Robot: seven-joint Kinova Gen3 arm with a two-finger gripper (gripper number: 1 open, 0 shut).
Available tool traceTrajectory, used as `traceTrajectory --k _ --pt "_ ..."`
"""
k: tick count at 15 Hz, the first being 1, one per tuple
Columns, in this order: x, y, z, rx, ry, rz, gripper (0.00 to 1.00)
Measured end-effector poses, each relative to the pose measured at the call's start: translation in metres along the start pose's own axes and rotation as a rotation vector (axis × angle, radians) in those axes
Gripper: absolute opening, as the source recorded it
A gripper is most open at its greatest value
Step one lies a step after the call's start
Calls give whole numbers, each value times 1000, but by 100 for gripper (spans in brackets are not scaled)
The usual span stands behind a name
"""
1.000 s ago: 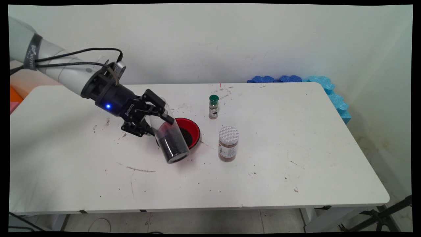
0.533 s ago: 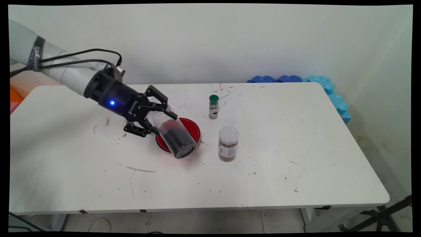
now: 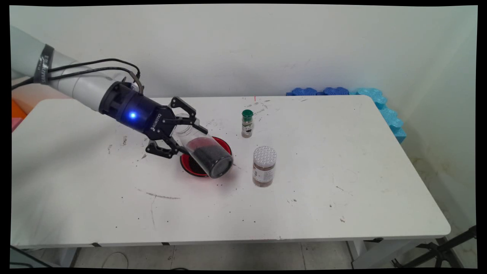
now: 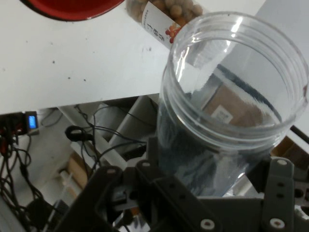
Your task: Pour the black seasoning powder in the red bowl
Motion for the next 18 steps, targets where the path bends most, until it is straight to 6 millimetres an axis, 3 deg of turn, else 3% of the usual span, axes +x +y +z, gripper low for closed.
traceTrajectory --k 18 --pt "2 1 20 -132 -29 -305 0"
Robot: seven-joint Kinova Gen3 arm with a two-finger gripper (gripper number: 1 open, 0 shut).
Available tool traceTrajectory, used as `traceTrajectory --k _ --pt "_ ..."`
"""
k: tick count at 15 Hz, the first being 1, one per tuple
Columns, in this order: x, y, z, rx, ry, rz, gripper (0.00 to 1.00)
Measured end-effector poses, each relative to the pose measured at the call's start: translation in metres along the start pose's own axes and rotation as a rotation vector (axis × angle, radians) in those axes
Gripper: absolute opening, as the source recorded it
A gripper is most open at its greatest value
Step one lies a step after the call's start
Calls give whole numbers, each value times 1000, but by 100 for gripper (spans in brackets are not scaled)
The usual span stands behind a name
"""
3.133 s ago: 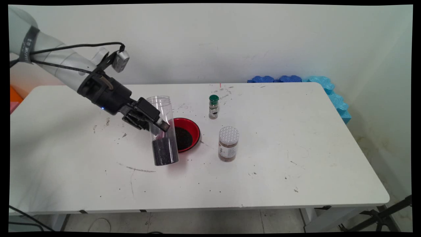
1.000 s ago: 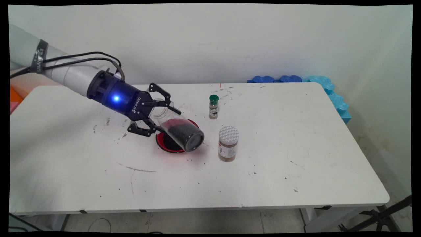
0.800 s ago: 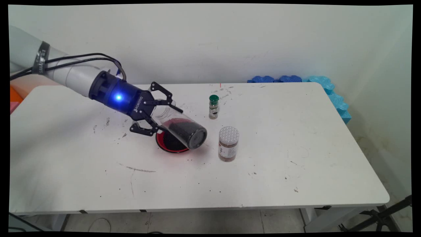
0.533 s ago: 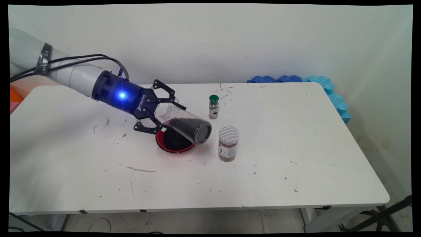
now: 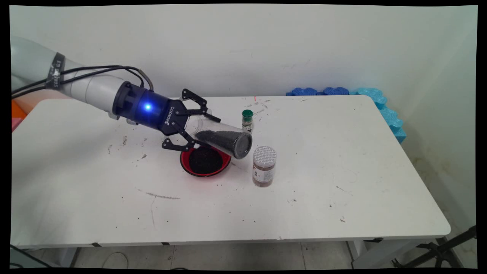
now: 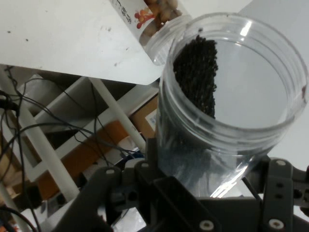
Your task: Pour the black seasoning powder in the red bowl
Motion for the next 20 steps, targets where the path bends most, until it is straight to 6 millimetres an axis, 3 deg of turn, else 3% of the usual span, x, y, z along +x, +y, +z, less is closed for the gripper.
traceTrajectory --k 20 --pt "-2 1 5 -95 -15 -186 0"
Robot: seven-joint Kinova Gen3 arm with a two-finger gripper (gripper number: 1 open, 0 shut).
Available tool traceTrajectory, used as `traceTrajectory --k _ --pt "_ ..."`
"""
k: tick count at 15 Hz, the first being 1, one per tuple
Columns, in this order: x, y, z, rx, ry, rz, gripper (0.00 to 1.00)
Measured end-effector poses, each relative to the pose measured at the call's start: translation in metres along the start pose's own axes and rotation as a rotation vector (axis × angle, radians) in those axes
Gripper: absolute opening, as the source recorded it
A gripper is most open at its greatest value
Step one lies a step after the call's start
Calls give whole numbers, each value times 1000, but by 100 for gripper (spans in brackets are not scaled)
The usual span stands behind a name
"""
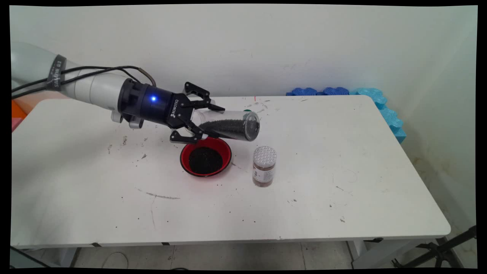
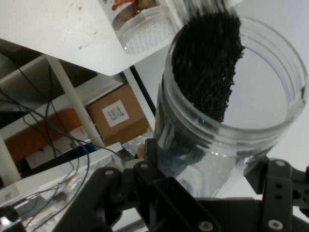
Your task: Pour the black seasoning powder in the red bowl
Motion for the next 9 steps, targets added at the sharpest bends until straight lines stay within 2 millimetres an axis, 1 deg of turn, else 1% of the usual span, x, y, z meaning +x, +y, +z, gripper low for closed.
traceTrajectory --k 9 --pt "-1 2 1 -31 -3 -52 0"
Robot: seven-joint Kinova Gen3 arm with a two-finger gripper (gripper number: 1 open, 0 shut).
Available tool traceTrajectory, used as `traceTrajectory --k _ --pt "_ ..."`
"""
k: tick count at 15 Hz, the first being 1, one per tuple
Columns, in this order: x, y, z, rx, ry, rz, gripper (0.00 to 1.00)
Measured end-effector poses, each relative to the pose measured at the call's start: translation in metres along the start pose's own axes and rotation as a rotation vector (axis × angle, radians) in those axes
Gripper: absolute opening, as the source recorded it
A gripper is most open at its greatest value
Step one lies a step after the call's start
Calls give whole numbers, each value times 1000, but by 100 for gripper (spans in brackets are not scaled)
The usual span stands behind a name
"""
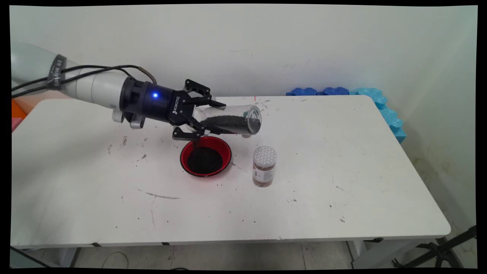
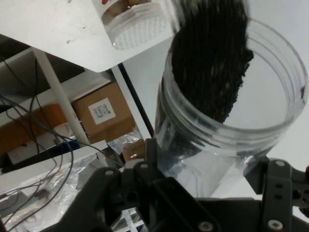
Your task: Pour the black seasoning powder in the red bowl
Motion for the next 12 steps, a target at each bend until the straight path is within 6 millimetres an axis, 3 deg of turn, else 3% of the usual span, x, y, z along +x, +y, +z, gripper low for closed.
traceTrajectory --k 12 --pt "-1 4 1 -40 1 -46 0"
